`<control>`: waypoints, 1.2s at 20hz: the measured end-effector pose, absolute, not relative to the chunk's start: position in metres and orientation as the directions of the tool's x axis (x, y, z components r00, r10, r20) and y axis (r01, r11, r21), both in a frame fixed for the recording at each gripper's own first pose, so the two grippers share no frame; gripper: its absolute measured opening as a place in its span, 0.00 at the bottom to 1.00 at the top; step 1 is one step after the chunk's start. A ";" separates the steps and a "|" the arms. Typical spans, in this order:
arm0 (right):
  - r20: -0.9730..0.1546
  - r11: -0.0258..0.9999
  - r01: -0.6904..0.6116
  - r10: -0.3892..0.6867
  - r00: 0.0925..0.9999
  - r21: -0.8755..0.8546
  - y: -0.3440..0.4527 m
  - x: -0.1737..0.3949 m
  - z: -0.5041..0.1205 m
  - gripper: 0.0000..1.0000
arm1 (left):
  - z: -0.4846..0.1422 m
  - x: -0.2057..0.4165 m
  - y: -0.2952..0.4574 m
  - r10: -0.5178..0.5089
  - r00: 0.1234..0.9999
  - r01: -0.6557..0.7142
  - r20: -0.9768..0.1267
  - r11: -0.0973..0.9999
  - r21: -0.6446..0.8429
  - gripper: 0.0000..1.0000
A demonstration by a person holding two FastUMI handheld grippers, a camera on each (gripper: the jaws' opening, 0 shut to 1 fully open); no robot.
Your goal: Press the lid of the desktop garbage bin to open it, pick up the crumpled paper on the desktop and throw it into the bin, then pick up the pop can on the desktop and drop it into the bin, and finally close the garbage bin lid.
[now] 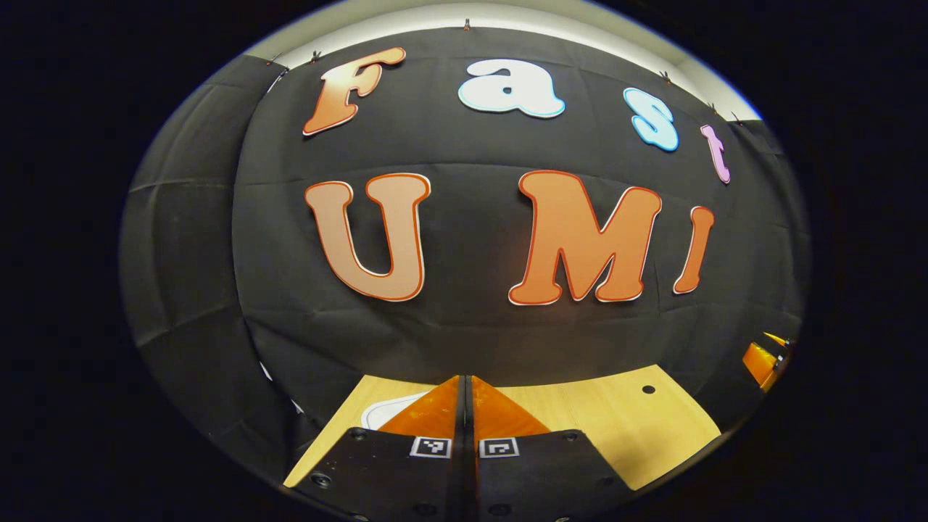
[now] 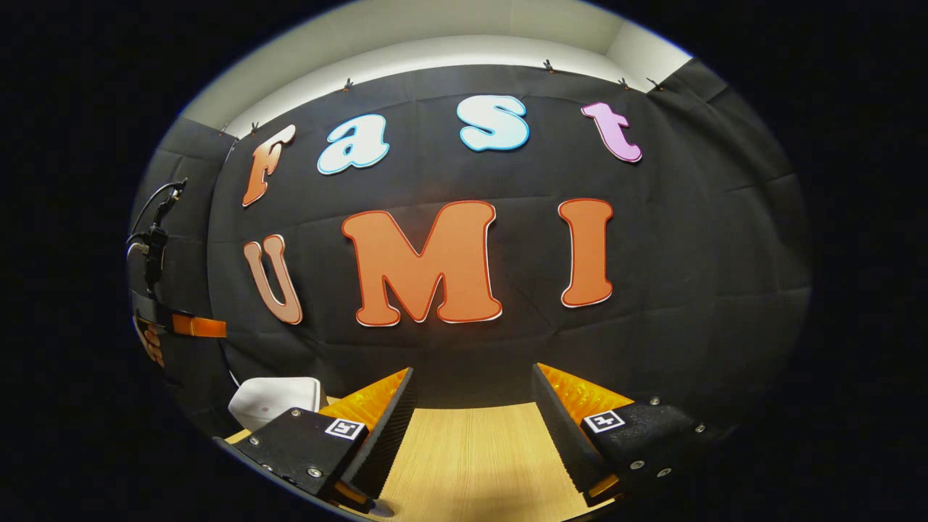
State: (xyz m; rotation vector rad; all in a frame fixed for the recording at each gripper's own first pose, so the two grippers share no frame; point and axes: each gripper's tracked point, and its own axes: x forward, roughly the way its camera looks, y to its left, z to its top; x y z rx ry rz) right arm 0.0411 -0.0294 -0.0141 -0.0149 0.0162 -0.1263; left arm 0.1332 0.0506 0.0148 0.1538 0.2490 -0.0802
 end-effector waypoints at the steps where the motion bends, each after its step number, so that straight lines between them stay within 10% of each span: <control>1: -0.022 0.992 0.128 -0.128 0.992 -0.014 -0.030 0.042 -0.016 0.94 | 0.003 0.137 0.049 -0.071 0.956 0.110 -0.284 0.986 0.125 0.00; 17: -0.118 0.986 0.165 -0.161 0.980 0.023 -0.048 0.043 -0.050 0.93 | -0.156 0.127 0.091 0.010 0.770 0.048 -0.638 0.996 0.073 0.00; 24: -0.145 0.990 0.141 -0.135 0.980 0.029 -0.041 0.044 -0.060 0.94 | -0.161 0.128 0.091 -0.021 0.776 0.119 -0.630 0.986 0.115 0.00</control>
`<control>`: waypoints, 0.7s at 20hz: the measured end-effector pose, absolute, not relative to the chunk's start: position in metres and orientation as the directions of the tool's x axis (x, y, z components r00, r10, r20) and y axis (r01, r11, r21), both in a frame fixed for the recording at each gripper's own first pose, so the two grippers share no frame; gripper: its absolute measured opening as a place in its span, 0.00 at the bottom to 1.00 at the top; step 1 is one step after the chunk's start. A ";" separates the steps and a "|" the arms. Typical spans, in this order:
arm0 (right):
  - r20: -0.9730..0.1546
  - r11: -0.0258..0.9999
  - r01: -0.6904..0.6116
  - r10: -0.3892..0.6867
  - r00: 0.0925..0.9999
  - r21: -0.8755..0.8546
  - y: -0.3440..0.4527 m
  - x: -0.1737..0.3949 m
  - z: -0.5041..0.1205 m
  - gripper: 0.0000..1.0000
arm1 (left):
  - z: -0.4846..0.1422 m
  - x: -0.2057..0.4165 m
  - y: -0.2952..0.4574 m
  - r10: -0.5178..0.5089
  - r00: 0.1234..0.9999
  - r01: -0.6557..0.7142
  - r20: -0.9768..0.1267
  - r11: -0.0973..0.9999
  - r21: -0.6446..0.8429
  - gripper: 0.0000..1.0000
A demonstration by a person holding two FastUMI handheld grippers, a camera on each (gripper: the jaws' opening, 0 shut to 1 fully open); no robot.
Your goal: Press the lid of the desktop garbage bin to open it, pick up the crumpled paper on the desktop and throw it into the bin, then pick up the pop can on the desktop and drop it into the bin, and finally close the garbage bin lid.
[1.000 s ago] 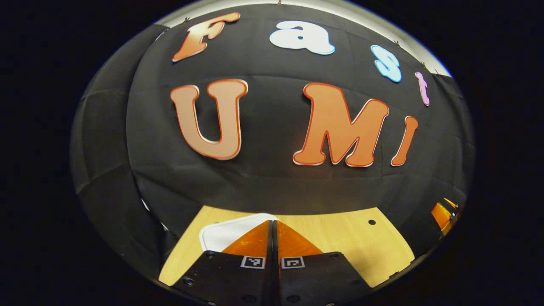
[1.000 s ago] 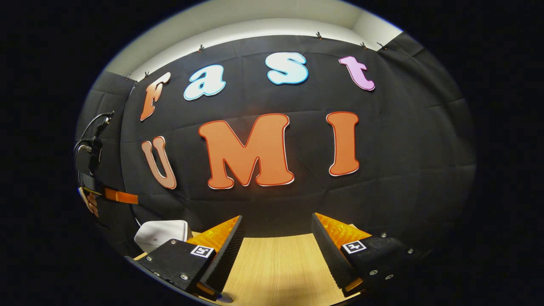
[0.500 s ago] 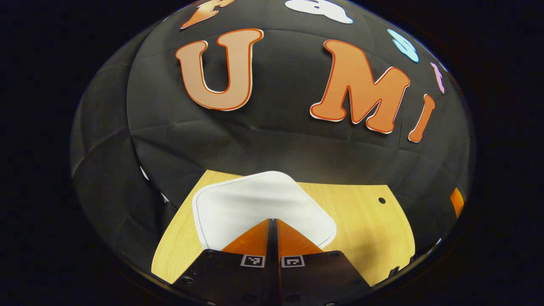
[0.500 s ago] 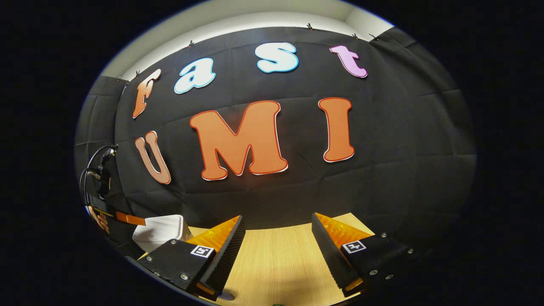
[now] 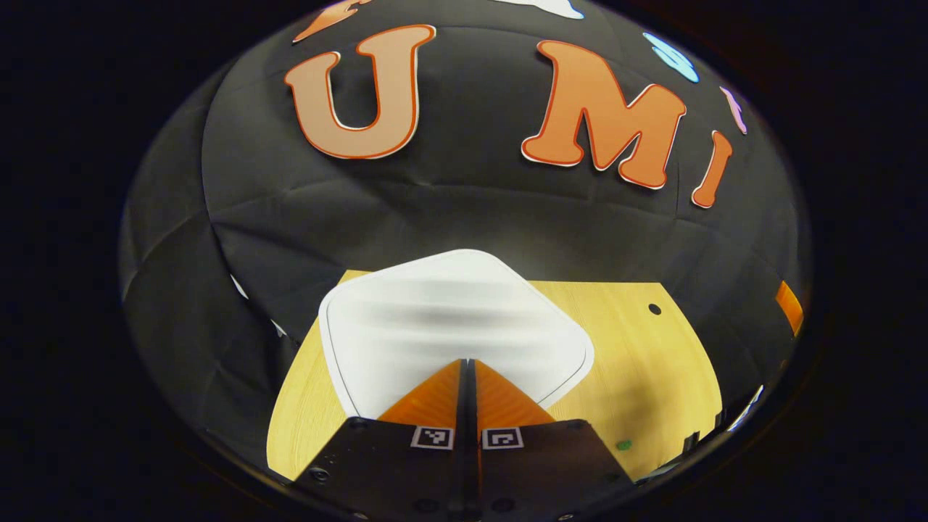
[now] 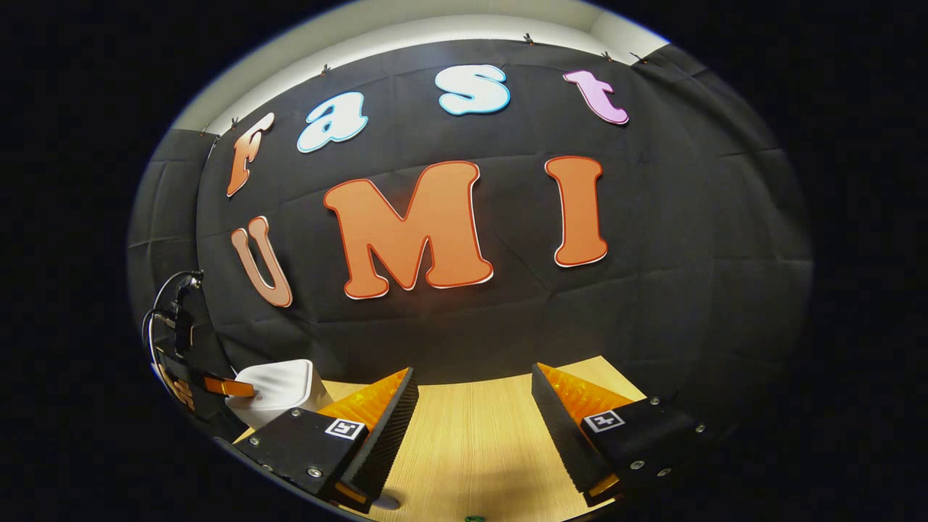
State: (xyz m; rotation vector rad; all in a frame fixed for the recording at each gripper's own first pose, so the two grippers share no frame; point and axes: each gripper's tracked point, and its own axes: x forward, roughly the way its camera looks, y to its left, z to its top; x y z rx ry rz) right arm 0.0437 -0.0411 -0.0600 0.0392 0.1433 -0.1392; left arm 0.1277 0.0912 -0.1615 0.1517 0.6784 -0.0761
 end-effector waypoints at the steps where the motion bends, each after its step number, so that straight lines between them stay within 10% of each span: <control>1: -0.146 0.990 0.139 -0.134 0.980 0.027 -0.041 0.044 -0.059 0.94 | -0.162 0.127 0.091 -0.020 0.780 0.118 -0.625 0.986 0.116 0.00; 14: -0.121 0.995 0.101 -0.099 0.988 0.010 -0.029 0.044 -0.045 0.94 | -0.038 0.128 0.052 -0.044 0.947 0.108 -0.317 0.976 0.189 0.00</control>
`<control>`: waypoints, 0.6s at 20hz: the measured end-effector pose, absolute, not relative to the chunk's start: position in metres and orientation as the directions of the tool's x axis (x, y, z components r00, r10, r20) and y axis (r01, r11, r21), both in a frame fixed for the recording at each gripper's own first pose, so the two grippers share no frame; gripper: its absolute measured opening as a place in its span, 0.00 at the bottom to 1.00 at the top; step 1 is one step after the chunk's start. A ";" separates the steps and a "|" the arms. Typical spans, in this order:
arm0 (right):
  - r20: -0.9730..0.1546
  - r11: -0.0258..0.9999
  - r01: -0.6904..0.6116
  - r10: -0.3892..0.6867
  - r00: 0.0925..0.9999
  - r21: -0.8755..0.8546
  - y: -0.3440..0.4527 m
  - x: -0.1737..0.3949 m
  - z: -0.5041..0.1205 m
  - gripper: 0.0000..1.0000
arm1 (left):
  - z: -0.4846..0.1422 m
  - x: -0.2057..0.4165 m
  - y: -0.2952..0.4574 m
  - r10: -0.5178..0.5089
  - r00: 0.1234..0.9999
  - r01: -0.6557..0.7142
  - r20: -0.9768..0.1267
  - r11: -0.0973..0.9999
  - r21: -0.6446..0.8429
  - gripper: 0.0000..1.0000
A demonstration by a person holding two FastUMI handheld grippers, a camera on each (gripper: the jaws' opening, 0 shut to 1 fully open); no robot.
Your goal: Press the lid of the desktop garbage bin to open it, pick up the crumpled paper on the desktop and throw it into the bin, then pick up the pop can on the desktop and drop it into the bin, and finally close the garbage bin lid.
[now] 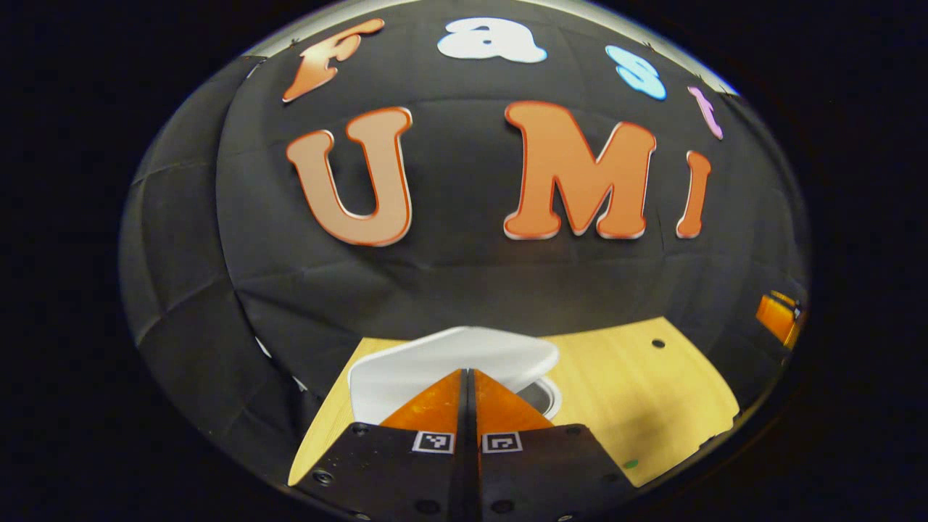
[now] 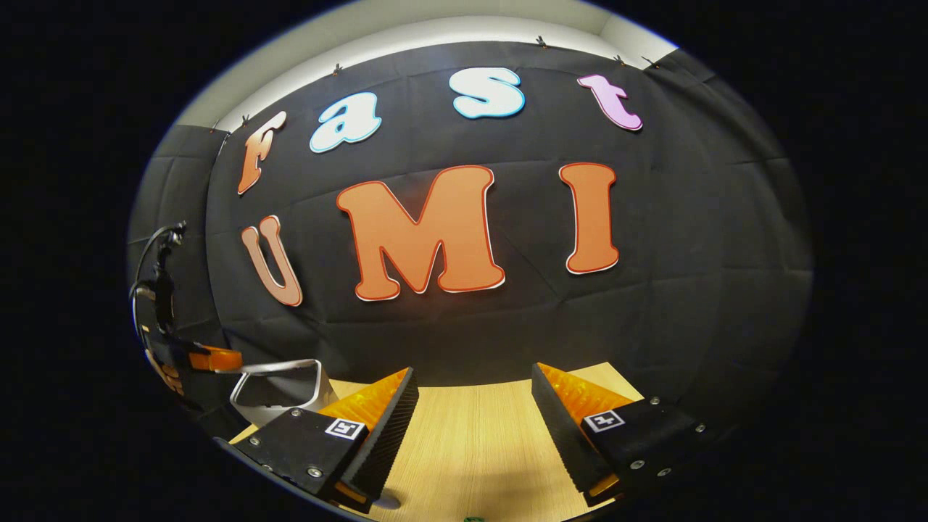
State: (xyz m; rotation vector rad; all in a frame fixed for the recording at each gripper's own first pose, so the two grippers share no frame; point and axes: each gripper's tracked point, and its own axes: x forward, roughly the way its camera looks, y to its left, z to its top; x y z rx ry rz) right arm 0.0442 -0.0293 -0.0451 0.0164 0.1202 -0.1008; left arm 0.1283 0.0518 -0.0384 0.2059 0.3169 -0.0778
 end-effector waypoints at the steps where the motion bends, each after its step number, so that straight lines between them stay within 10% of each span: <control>1: -0.119 0.995 0.099 -0.098 0.988 0.006 -0.029 0.043 -0.045 0.94 | -0.030 0.123 0.052 -0.043 0.955 0.102 -0.293 0.977 0.189 0.00; 12: -0.106 0.995 0.104 -0.104 0.989 -0.004 -0.034 0.035 -0.036 0.93 | 0.015 0.085 0.020 -0.098 0.984 0.122 -0.150 0.980 0.157 0.00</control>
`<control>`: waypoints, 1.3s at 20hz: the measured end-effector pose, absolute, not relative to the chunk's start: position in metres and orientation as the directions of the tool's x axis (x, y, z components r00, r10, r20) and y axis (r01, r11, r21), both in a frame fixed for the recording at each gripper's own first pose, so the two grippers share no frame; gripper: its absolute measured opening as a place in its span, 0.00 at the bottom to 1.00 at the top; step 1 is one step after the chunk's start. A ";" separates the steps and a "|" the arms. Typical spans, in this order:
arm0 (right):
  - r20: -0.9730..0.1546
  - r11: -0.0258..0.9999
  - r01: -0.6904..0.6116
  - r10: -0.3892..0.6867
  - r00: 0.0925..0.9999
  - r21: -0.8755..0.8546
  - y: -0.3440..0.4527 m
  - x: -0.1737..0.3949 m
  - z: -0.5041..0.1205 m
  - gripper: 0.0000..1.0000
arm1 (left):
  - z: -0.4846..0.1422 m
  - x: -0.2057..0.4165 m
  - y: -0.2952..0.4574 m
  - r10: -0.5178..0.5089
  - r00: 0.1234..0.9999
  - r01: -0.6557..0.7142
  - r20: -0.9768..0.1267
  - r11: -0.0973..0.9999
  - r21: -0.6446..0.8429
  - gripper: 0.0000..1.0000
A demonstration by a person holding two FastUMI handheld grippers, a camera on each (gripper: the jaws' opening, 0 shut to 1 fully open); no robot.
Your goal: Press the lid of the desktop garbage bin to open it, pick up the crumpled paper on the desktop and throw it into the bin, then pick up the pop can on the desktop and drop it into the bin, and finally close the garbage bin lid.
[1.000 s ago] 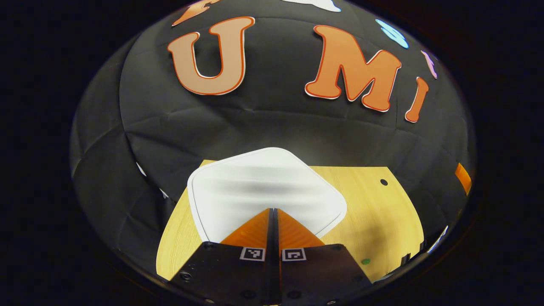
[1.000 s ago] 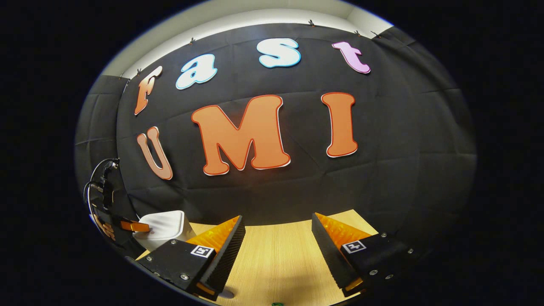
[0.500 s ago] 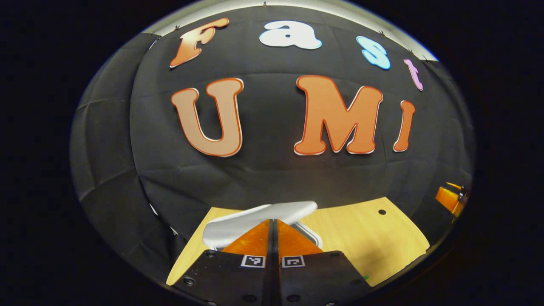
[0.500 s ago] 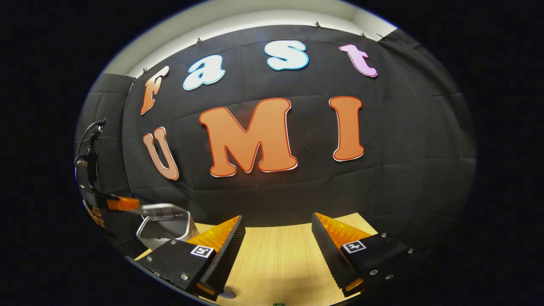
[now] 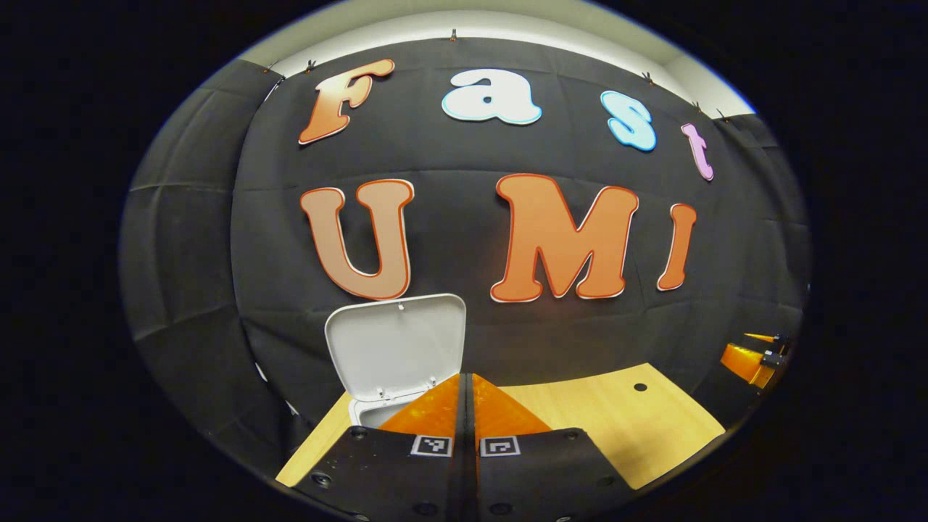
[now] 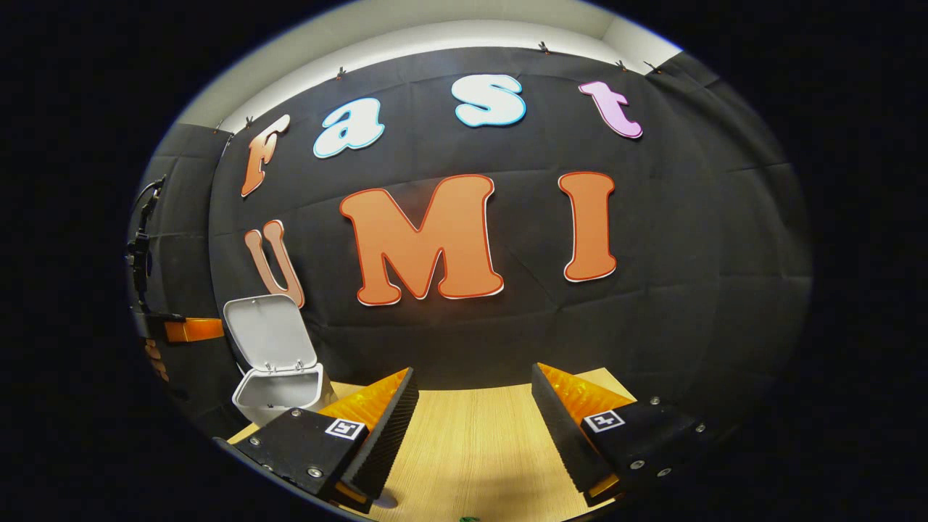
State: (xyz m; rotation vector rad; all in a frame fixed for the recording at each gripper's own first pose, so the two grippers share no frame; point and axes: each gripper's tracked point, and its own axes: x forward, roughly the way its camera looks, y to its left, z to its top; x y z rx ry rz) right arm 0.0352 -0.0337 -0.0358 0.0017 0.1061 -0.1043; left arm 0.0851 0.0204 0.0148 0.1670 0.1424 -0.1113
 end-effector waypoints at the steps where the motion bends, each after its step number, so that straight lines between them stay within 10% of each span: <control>1: -0.106 0.995 0.103 -0.103 0.989 -0.005 -0.034 0.034 -0.036 0.94 | 0.013 0.082 0.019 -0.100 0.985 0.122 -0.144 0.980 0.158 0.00; 8: -0.127 0.997 0.079 -0.076 0.989 0.018 -0.029 0.029 -0.039 0.94 | 0.002 0.071 0.008 -0.113 0.988 0.127 -0.108 0.983 0.132 0.09; 11: -0.149 0.995 0.046 -0.033 0.988 0.083 -0.021 0.027 -0.042 0.94 | -0.005 0.070 0.007 -0.115 0.988 0.127 -0.106 0.984 0.124 0.67; 13: -0.152 0.996 0.051 -0.038 0.988 0.079 -0.024 0.028 -0.043 0.94 | -0.010 0.068 0.011 -0.098 0.989 0.111 -0.108 0.986 0.121 0.83; 26: -0.259 0.985 0.110 -0.142 0.955 -0.134 -0.043 0.019 -0.085 0.94 | -0.029 0.069 0.025 -0.082 0.988 0.095 -0.131 0.991 0.095 0.86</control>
